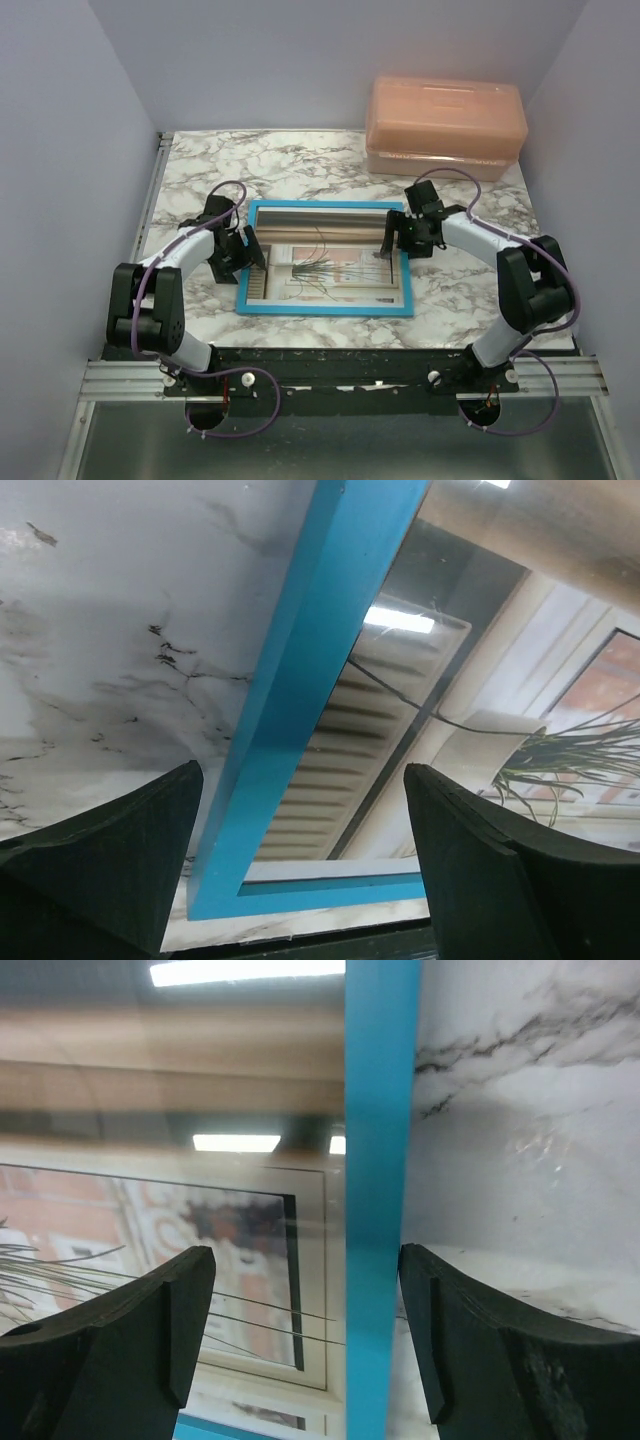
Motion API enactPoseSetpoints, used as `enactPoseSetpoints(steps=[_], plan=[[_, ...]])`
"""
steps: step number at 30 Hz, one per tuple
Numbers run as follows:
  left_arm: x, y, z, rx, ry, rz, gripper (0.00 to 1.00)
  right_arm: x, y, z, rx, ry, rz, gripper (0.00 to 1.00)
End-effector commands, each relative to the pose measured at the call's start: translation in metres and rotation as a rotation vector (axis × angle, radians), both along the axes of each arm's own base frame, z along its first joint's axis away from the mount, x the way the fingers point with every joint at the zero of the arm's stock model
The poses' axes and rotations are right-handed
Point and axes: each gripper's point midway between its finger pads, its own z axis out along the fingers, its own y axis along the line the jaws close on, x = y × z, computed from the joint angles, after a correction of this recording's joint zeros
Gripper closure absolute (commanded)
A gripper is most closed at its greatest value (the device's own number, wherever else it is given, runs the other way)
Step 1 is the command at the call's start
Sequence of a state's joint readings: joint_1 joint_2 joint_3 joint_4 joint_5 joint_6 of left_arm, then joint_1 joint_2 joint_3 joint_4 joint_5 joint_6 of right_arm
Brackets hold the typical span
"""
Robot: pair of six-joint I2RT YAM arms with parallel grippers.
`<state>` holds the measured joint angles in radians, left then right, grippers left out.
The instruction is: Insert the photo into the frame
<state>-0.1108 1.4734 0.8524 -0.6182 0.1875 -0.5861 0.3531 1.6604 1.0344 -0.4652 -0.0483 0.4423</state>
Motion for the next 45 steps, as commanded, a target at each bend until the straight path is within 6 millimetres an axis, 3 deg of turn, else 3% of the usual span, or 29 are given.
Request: enactPoseSetpoints(steps=[1, 4, 9, 17, 24, 28, 35, 39, 45], plan=[[0.002, -0.01, -0.007, -0.049, 0.011, -0.021, 0.18, -0.027, 0.032, -0.011, 0.216, 0.114, 0.008, 0.19], [-0.003, -0.017, -0.005, -0.087, 0.014, -0.04, 0.22, -0.025, 0.043, -0.016, 0.275, 0.133, 0.016, 0.19], [-0.024, -0.038, -0.007, -0.146, 0.045, -0.105, 0.26, 0.004, 0.055, -0.009, 0.28, 0.102, 0.048, 0.18], [-0.083, -0.086, -0.008, -0.226, 0.11, -0.219, 0.29, 0.055, 0.066, -0.008, 0.227, 0.083, 0.105, 0.18], [-0.143, -0.129, -0.001, -0.279, 0.167, -0.358, 0.29, 0.073, 0.074, -0.026, 0.223, 0.1, 0.108, 0.15], [-0.159, -0.157, 0.003, -0.334, 0.172, -0.417, 0.29, 0.082, 0.066, -0.03, 0.168, 0.089, 0.076, 0.13], [-0.153, -0.176, 0.017, -0.391, 0.103, -0.433, 0.23, 0.087, 0.031, -0.004, 0.015, -0.017, -0.018, 0.1], [-0.138, -0.19, 0.027, -0.427, 0.061, -0.419, 0.2, 0.089, 0.012, 0.03, -0.046, -0.113, -0.071, 0.06], [-0.12, -0.223, 0.026, -0.457, 0.07, -0.446, 0.2, 0.081, 0.001, 0.076, -0.035, -0.201, -0.095, 0.0]])
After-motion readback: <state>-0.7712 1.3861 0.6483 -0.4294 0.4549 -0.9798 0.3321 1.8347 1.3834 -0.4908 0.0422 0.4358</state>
